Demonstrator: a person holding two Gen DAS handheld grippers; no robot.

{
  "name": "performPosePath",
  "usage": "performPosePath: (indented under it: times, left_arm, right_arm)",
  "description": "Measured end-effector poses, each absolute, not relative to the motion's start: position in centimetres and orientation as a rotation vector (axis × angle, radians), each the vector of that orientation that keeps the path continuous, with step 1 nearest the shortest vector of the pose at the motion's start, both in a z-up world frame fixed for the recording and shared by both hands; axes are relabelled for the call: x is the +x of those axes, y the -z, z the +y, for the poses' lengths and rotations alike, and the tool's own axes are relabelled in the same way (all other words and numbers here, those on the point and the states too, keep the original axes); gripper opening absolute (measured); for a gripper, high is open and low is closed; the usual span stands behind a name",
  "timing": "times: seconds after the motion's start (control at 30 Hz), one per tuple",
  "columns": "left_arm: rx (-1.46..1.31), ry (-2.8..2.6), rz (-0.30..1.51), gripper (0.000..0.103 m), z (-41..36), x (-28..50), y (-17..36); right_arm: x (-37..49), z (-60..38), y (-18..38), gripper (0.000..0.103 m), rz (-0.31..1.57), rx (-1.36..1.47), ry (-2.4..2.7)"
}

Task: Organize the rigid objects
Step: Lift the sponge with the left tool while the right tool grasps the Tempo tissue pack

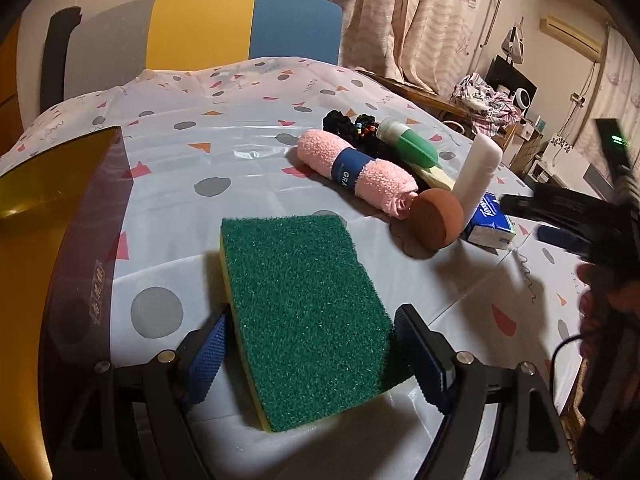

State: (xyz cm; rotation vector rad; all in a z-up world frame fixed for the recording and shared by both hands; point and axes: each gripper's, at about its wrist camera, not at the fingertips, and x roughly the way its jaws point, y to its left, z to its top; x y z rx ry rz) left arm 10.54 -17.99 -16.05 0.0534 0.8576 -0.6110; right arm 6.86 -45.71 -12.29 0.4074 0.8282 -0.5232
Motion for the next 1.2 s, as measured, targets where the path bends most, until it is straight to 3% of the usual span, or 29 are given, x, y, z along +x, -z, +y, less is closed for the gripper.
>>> performPosePath:
  times: [0.23,0.37,1.2]
  left_arm:
    - [0.075,0.626,0.850,0.083,-18.4,10.3,16.3]
    - [0.081,0.627,0.847,0.083,-18.5,10.3,16.4]
    - [0.187,0.616,0.867,0.083,-22.1,10.3,13.9]
  right_arm:
    - [9.9,-45.1,14.8,0.072,0.905,0.358,0.516]
    - [9.7,-45.0,15.5,0.055,0.901,0.318,0.515]
    - [1.6,-40.5,15.0,0.054,0.855,0.362,0.367]
